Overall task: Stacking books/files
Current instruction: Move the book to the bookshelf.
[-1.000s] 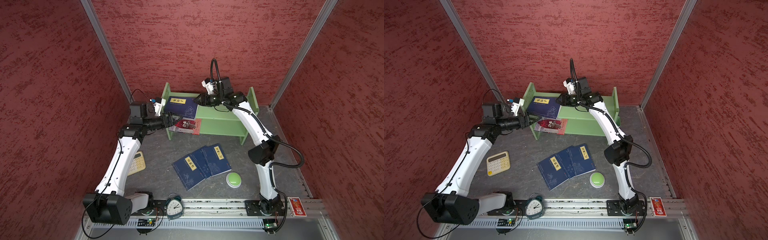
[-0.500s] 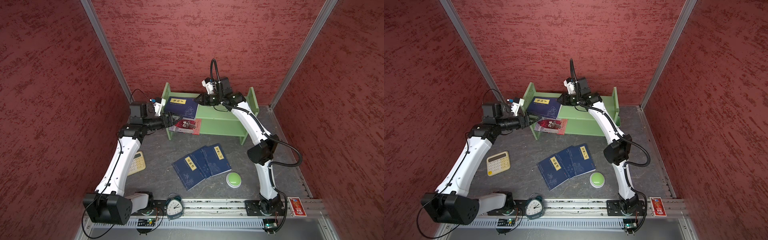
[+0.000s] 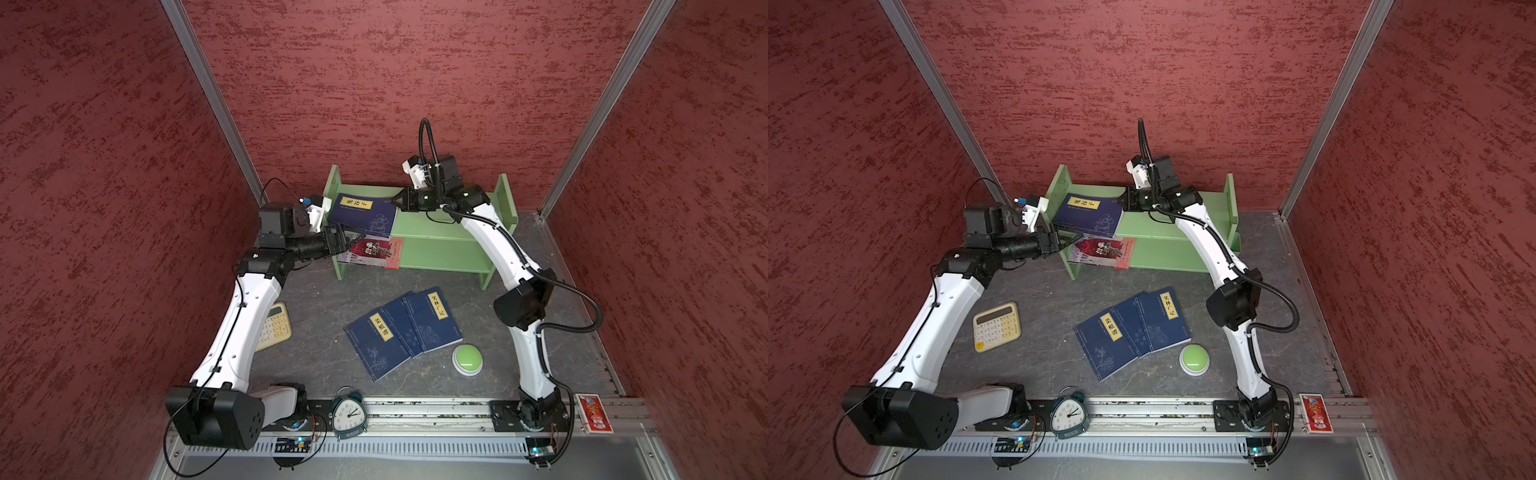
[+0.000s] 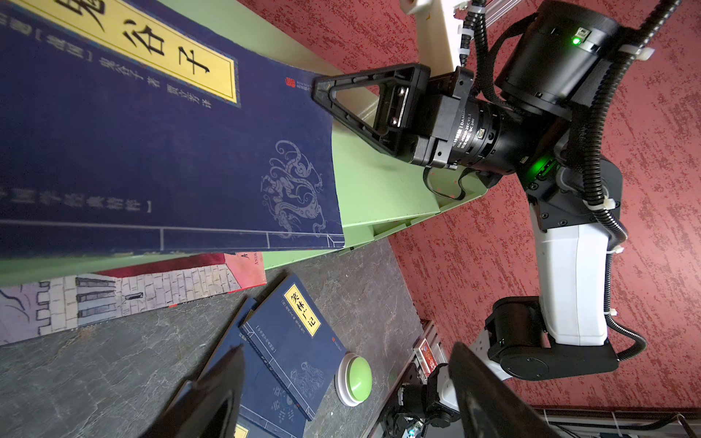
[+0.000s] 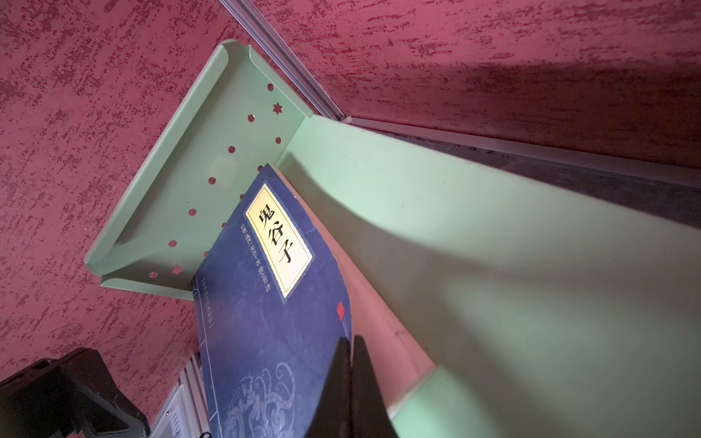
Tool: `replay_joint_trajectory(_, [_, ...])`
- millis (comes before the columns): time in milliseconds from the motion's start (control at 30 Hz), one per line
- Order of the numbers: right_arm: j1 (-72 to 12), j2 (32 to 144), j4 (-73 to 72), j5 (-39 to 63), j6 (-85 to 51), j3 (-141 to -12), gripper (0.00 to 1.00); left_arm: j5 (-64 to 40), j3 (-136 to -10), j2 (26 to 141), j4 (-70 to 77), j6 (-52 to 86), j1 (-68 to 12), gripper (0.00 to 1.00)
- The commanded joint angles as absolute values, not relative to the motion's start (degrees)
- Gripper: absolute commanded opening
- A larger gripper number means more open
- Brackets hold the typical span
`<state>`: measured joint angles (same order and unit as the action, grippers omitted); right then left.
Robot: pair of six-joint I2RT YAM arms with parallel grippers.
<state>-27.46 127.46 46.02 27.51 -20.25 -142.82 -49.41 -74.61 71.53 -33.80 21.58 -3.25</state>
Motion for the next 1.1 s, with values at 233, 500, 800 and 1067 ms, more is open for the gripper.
replay_joint_trajectory(233, [-25.2,126.7,48.3,24.4,-15.9,-142.7,0.00,-50.1,-81.3,72.6,-34.6,21.2,-1.0,0.85])
replay_joint_trajectory(500, [-23.9,126.7,49.6,24.2,-14.9,-142.9,0.37,-48.6,-85.2,75.3,-32.6,22.8,-1.1,0.85])
replay_joint_trajectory(800, [-23.8,125.1,47.7,26.1,-18.9,-142.9,0.58,-33.4,-101.3,83.8,-40.3,17.1,-9.1,0.86])
replay_joint_trajectory(1067, [-23.8,122.9,50.5,27.2,-21.1,-142.6,0.63,-8.8,-118.1,95.2,-51.6,11.8,-16.1,0.90])
